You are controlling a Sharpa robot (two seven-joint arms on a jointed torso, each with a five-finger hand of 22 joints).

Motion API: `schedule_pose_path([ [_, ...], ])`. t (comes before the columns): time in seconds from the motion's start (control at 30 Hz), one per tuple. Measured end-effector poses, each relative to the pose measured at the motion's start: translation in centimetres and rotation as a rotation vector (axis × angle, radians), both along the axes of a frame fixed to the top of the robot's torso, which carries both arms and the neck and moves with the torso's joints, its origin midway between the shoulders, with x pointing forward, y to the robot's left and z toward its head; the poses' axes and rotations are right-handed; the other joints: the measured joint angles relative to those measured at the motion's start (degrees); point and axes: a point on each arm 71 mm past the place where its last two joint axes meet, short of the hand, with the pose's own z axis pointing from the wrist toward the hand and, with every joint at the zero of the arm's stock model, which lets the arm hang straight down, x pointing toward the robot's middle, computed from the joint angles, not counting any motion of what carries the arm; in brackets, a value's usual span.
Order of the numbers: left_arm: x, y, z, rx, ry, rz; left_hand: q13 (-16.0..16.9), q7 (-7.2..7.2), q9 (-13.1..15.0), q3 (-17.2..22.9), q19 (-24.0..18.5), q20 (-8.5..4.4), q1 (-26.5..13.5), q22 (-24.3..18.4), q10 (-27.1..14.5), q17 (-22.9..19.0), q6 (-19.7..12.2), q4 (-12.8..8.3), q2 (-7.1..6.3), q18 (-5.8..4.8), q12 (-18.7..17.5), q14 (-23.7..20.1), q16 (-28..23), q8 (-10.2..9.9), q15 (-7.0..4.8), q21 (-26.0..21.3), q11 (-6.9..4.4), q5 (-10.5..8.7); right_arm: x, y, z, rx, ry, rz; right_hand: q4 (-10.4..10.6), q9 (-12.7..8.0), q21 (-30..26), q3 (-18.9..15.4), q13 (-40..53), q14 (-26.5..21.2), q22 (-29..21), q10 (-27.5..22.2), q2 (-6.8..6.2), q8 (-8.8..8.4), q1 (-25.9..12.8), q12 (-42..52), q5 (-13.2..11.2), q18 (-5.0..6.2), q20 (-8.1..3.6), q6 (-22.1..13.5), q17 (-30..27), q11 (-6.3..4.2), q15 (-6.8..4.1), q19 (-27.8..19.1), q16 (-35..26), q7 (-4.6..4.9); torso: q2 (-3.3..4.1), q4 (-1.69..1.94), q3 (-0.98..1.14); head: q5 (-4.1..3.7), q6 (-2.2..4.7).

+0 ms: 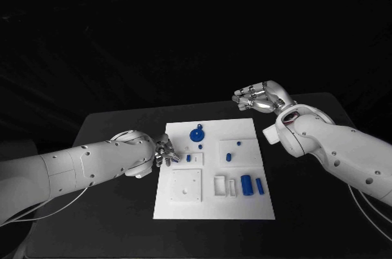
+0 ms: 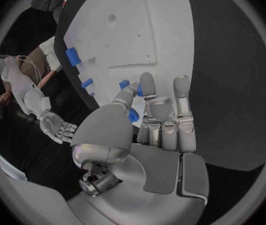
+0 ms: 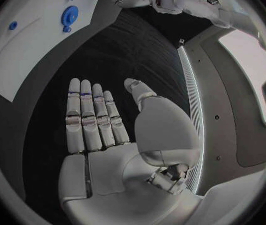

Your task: Assemble the parts on the task board

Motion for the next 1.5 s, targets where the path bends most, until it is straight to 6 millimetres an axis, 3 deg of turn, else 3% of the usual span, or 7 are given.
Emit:
schedule_pose_path([
  [0.67, 0.5, -0.32, 0.25, -0.018, -0.046, 0.015, 0.0, 0.02, 0.3, -0.1, 0.0, 0.0, 0.0, 0.0, 0.0, 0.0, 0.0, -0.1, 0.0, 0.0, 0.0, 0.0, 0.0, 0.0, 0.0, 0.0, 0.0, -0.01, -0.01, 0.09, -0.16, 0.001, 0.003, 0.001, 0.0, 0.0, 0.0, 0.0, 0.0, 0.0, 0.0, 0.0, 0.0, 0.0, 0.0, 0.0, 0.0, 0.0, 0.0, 0.0, 0.0, 0.0, 0.0, 0.0, 0.0, -0.01, -0.04, -0.11, 0.12, 0.2, -0.15],
  [1.5, 0.47, -0.5, -0.42, -0.016, -0.031, -0.009, -0.1, 0.12, 0.3, -0.1, 0.0, 0.0, 0.0, 0.0, 0.0, -0.1, 0.1, -0.1, 0.0, 0.0, 0.0, 0.0, 0.0, 0.0, 0.0, 0.0, 0.0, 0.08, -0.08, 0.12, -0.32, 0.001, 0.007, 0.003, 0.0, 0.0, 0.0, 0.0, 0.0, 0.0, 0.0, -0.2, 0.0, 0.0, 0.0, 0.0, 0.0, 0.0, 0.0, 0.0, 0.0, 0.21, 0.0, 0.0, 0.0, -0.01, -0.01, -0.07, 0.03, 0.25, -0.25],
])
